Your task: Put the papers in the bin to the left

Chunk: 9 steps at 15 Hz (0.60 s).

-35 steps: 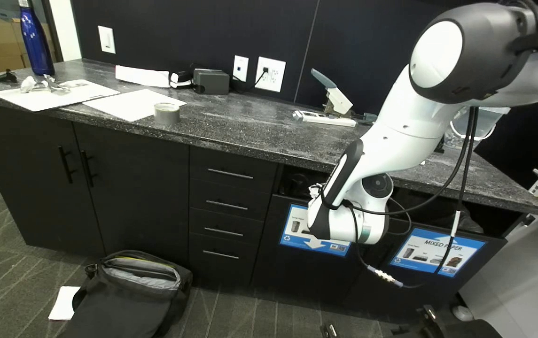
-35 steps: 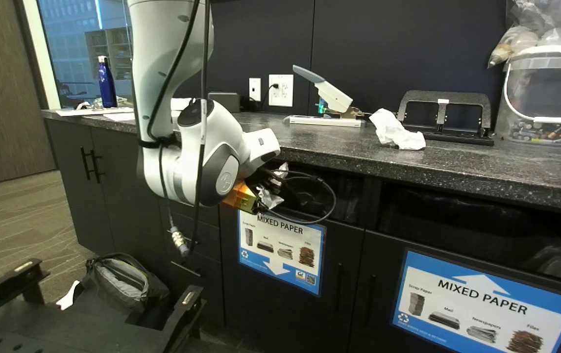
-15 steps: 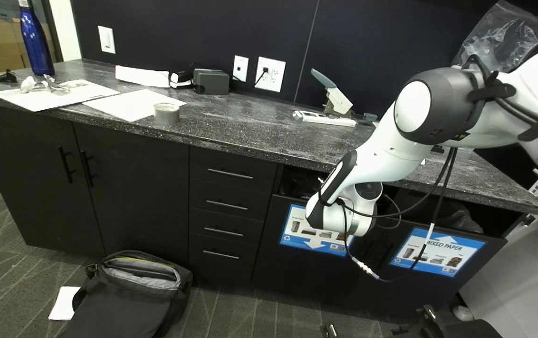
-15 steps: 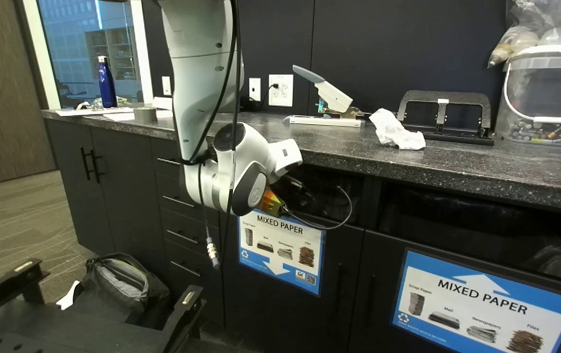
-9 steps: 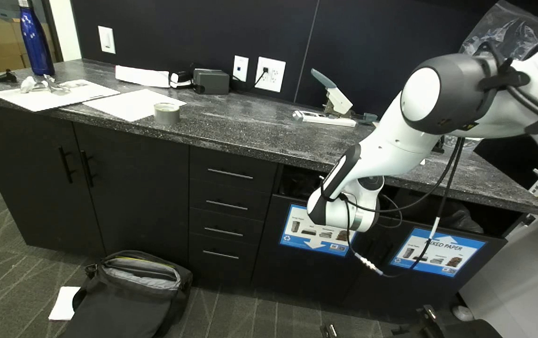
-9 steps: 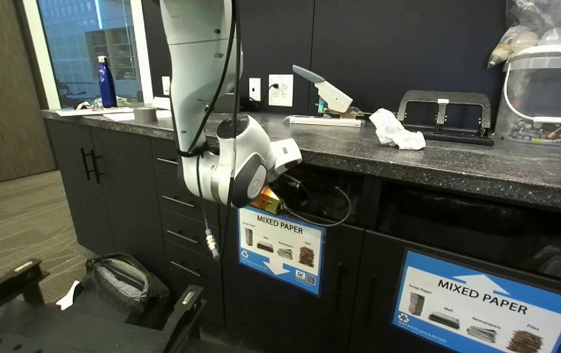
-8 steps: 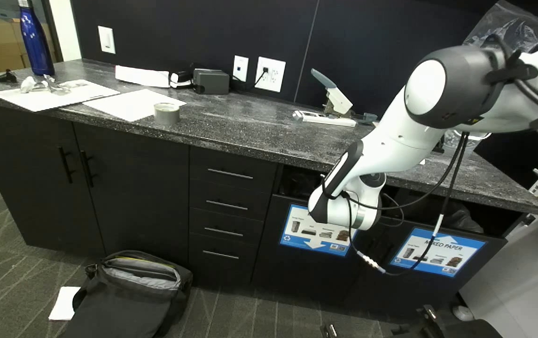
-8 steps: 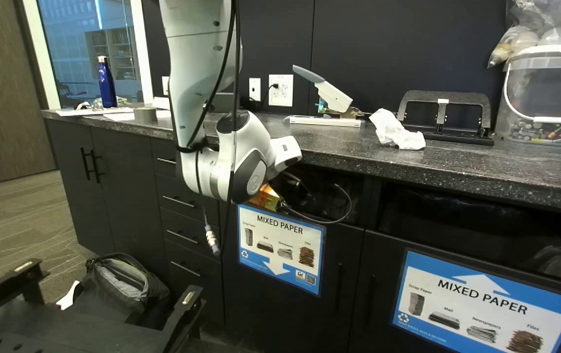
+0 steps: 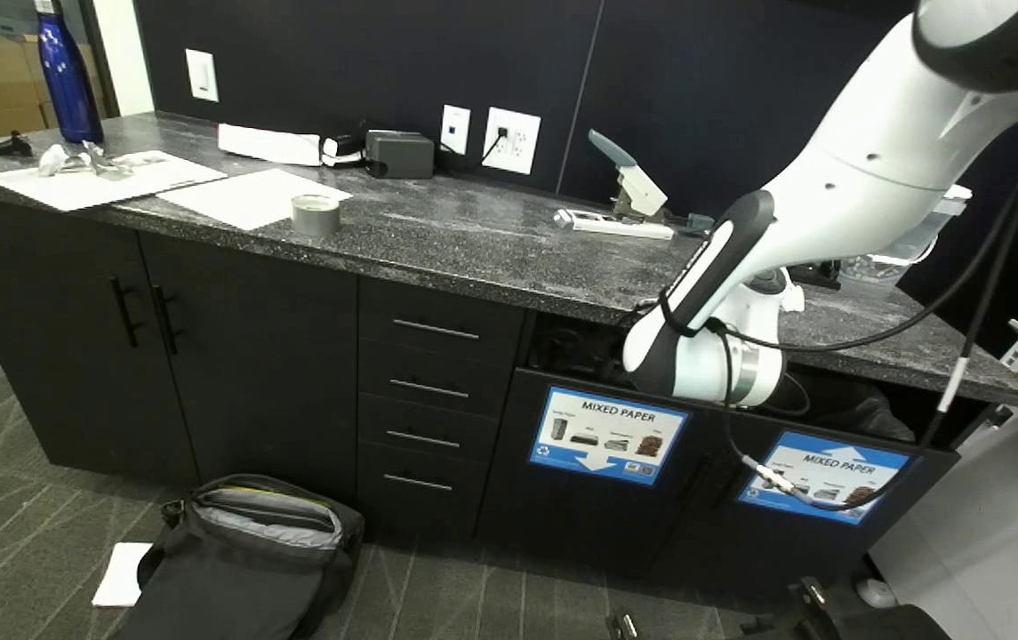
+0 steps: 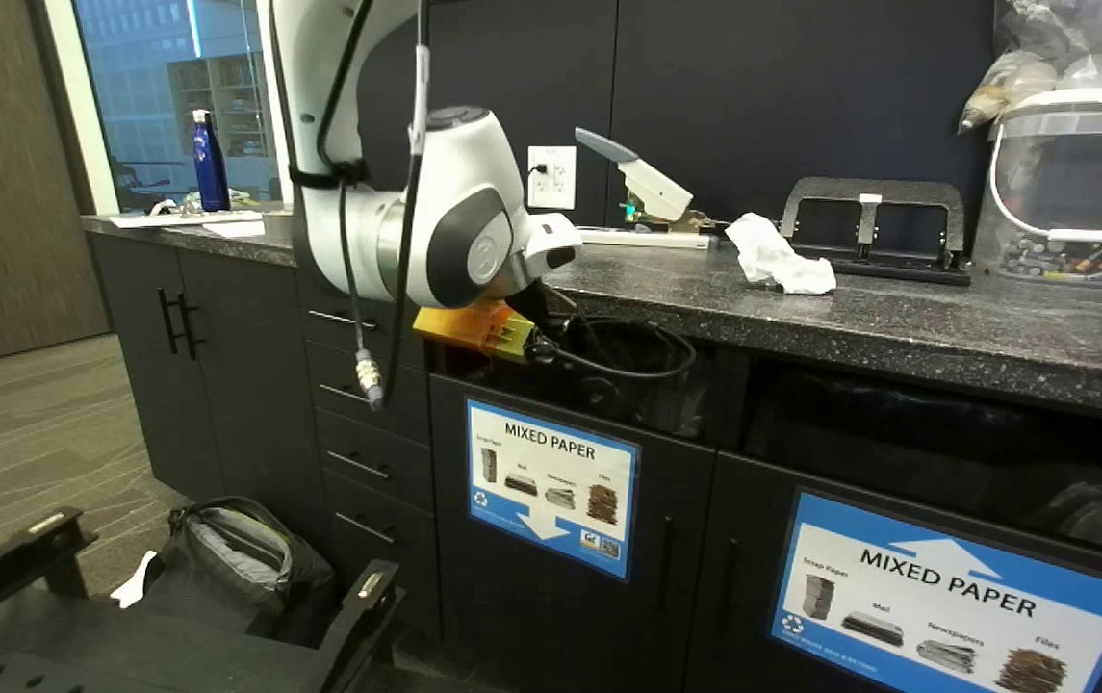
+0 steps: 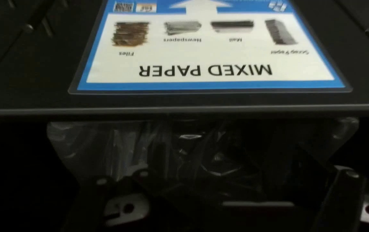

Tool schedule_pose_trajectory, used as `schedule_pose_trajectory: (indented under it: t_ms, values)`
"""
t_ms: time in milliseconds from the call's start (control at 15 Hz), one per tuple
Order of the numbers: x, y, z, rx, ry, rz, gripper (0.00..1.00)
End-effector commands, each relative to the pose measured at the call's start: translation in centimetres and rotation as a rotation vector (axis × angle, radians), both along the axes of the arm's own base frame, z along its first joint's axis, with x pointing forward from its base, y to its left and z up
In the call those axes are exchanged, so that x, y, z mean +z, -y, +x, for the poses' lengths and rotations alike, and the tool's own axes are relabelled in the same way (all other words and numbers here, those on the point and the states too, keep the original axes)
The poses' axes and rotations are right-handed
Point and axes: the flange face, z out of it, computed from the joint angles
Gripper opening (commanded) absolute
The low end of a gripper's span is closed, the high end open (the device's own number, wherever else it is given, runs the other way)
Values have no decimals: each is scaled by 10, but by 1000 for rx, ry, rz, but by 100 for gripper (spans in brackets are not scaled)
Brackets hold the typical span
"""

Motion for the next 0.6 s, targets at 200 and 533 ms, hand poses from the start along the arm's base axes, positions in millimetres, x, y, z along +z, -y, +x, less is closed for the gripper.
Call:
schedule_pose_trajectory:
  t_ms: [200, 533]
  values:
    - [118, 14, -22, -7, -196, 49, 100]
    - [234, 87, 6, -183, -92, -94, 100]
